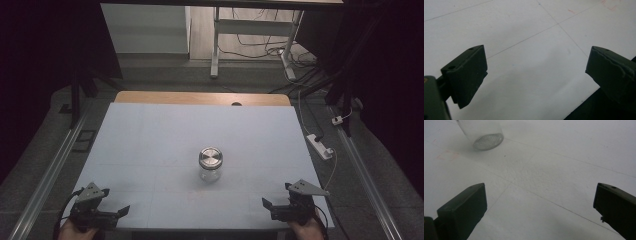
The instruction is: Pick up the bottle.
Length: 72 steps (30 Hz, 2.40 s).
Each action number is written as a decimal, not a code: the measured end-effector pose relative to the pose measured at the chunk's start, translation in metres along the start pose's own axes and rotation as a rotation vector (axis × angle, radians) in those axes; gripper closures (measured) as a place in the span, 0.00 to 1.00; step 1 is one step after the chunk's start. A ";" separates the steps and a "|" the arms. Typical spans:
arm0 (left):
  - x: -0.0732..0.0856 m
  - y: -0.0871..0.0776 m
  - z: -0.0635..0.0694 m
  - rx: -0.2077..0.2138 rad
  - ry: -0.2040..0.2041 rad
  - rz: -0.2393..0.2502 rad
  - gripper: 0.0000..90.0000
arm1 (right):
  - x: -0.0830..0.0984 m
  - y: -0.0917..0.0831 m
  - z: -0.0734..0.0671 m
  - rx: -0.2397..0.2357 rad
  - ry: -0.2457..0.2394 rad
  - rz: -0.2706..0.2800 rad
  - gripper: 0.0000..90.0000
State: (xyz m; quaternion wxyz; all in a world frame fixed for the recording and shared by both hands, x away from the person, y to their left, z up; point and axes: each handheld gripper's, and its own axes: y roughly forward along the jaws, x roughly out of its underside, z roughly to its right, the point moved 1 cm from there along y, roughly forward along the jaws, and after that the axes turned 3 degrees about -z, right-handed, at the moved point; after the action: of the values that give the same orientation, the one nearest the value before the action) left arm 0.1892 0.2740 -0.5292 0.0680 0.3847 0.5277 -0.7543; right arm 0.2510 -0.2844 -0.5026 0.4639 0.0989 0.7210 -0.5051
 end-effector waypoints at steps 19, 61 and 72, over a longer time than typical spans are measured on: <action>-0.001 0.002 -0.002 0.001 -0.028 -0.019 0.02 | 0.000 0.001 0.003 -0.062 0.016 -0.011 0.00; -0.032 0.014 0.009 0.093 0.081 0.097 0.00 | -0.002 0.007 0.000 -0.089 -0.027 -0.064 0.02; -0.053 0.027 0.016 0.158 0.148 0.170 0.00 | -0.002 0.007 0.002 -0.096 -0.016 -0.065 0.01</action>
State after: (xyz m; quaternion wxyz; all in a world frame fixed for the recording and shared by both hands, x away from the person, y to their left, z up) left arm 0.2317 0.2324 -0.5125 0.0620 0.4868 0.4355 -0.7547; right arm 0.2571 -0.2820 -0.5057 0.4573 0.0489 0.7435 -0.4855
